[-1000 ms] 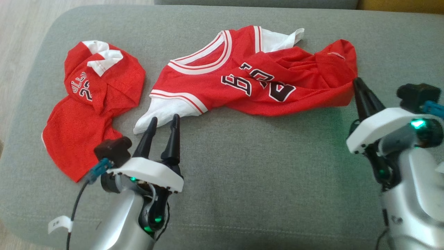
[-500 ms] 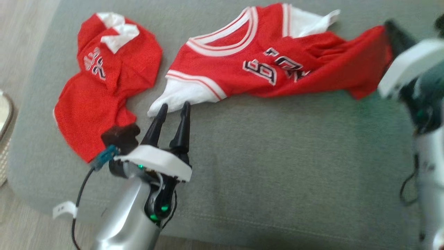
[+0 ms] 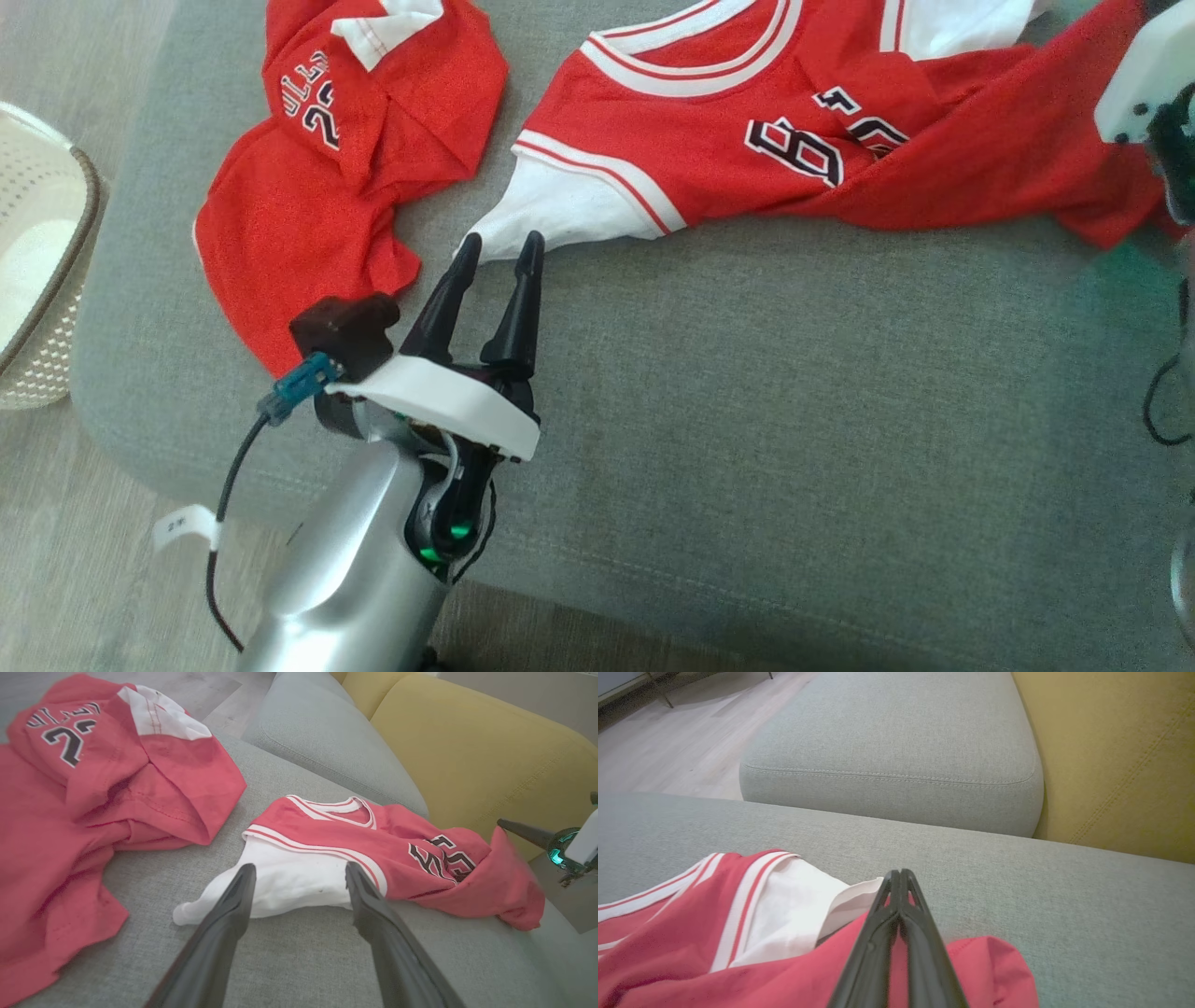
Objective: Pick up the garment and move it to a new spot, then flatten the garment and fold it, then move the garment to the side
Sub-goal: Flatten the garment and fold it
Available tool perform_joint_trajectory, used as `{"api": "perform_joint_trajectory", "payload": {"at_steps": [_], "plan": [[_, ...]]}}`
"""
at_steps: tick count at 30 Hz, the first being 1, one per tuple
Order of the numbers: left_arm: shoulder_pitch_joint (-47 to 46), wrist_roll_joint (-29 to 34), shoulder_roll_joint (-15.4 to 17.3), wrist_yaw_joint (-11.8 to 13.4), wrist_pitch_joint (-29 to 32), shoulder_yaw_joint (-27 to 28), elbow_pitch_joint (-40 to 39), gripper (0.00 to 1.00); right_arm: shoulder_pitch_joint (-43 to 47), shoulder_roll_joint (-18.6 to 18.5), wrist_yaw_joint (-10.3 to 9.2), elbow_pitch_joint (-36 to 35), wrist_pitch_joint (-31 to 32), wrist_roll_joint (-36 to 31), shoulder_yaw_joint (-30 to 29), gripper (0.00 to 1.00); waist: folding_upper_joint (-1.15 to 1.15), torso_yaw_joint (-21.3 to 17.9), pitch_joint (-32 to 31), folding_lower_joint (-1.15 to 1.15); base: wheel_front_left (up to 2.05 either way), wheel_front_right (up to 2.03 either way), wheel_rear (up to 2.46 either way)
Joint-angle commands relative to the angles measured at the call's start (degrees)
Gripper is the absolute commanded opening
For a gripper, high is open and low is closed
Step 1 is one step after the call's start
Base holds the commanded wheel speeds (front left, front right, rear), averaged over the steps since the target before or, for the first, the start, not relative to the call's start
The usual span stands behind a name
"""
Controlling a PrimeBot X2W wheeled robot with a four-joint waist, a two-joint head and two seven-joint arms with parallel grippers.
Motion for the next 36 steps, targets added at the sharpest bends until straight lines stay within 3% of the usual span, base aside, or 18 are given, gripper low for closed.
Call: {"api": "perform_joint_trajectory", "payload": {"at_steps": [1,12,13,14,18,25,30,36], "plan": [[-1.7,-0.5,0.8,0.4,-0.7,1.1,-2.0,1.00,-2.7,-0.6,0.43,0.3,-2.2,-1.3,-0.2,0.00,0.00,0.2,0.3,0.00,0.00,0.00,0.00],[-2.0,-0.7,0.8,0.8,-0.7,0.5,-2.0,1.00,-8.9,0.6,0.43,9.6,-12.3,-5.8,-3.7,0.00,0.00,-0.1,0.8,0.00,0.00,0.00,0.00],[-2.0,-0.7,0.8,0.9,-0.7,0.5,-2.0,1.00,-9.2,0.5,0.43,10.2,-13.2,-6.2,-4.0,0.45,0.00,-0.1,0.7,0.00,0.00,0.00,0.00],[-1.9,-0.7,0.8,0.9,-0.7,0.5,-1.9,1.00,-9.5,0.5,0.43,10.8,-14.1,-6.2,-4.6,1.00,0.00,-0.3,0.5,0.00,0.00,0.00,0.00],[-1.3,-0.4,0.8,1.0,-0.7,1.3,-1.7,1.00,-9.4,1.3,0.43,11.7,-18.9,-5.7,-6.0,1.00,0.00,-1.8,-1.1,0.00,0.00,0.00,0.00],[0.3,0.7,0.8,1.0,-0.7,3.7,-1.5,1.00,-2.9,4.1,0.43,8.7,-25.5,-0.7,-2.6,1.00,0.00,-6.6,-5.6,0.00,0.00,0.00,0.00],[2.0,1.3,0.8,1.3,-0.7,5.0,-1.6,1.00,6.1,5.9,0.43,1.6,-27.0,5.0,-0.2,1.00,0.00,-10.1,-8.5,0.00,0.00,0.00,0.00],[4.2,2.2,0.8,1.3,-0.7,6.5,-1.4,1.00,20.8,7.9,0.43,-11.8,-26.8,8.3,2.0,1.00,0.00,-13.4,-10.8,0.00,0.00,0.00,0.00]]}}
